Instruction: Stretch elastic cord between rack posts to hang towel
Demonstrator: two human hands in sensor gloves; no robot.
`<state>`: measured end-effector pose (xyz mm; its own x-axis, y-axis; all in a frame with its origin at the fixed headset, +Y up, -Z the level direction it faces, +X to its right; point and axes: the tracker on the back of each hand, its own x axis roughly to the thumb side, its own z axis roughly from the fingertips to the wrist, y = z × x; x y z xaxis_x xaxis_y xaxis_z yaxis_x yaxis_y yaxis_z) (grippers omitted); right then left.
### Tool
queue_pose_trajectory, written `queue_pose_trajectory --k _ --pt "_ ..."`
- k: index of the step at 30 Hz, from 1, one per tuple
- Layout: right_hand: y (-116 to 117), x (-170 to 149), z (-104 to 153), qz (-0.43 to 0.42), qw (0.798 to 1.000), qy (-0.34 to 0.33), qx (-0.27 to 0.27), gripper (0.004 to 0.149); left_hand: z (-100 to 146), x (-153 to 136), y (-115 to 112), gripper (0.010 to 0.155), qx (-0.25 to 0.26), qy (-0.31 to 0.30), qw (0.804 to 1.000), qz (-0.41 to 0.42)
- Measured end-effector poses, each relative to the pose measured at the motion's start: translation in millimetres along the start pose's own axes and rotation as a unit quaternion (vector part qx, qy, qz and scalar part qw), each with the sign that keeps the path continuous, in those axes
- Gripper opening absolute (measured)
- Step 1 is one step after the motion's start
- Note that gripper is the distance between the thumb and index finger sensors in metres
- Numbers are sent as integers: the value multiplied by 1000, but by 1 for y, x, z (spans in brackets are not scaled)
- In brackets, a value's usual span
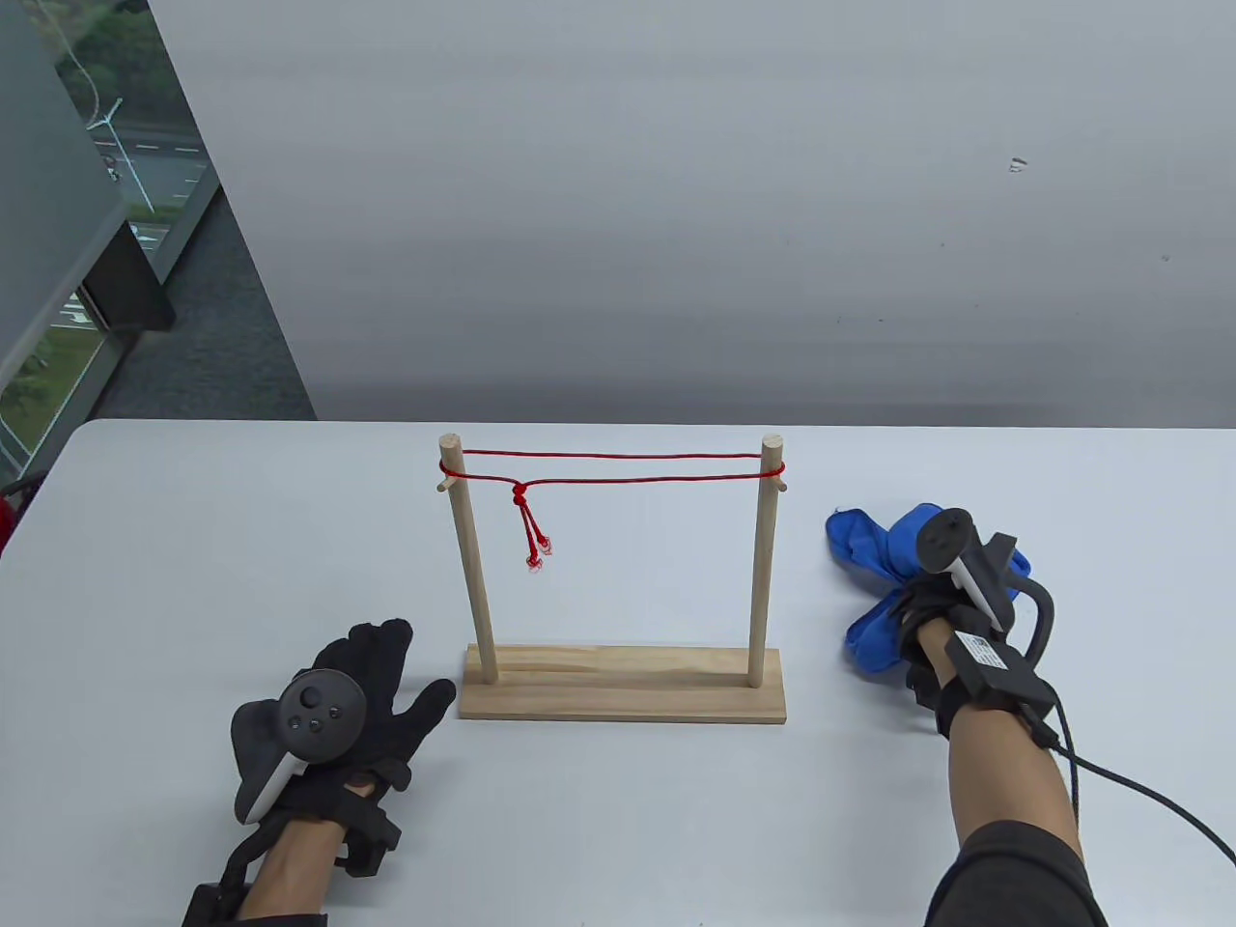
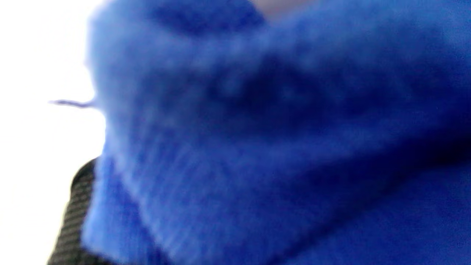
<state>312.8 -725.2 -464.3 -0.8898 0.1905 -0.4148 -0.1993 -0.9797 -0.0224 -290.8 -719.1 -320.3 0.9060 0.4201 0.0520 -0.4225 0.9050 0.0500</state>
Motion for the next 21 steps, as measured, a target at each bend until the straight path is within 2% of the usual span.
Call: queue_pose_trajectory --k 7,10,21 --pt "-32 -6 29 -34 998 -36 -38 52 2 2 -1 97 1 -6 1000 2" --pt "-46 -8 46 -40 996 -49 -57 52 5 6 1 96 24 -23 999 7" --pt "-91 -19 115 -68 986 -105 -114 52 10 11 -3 93 27 -38 998 31"
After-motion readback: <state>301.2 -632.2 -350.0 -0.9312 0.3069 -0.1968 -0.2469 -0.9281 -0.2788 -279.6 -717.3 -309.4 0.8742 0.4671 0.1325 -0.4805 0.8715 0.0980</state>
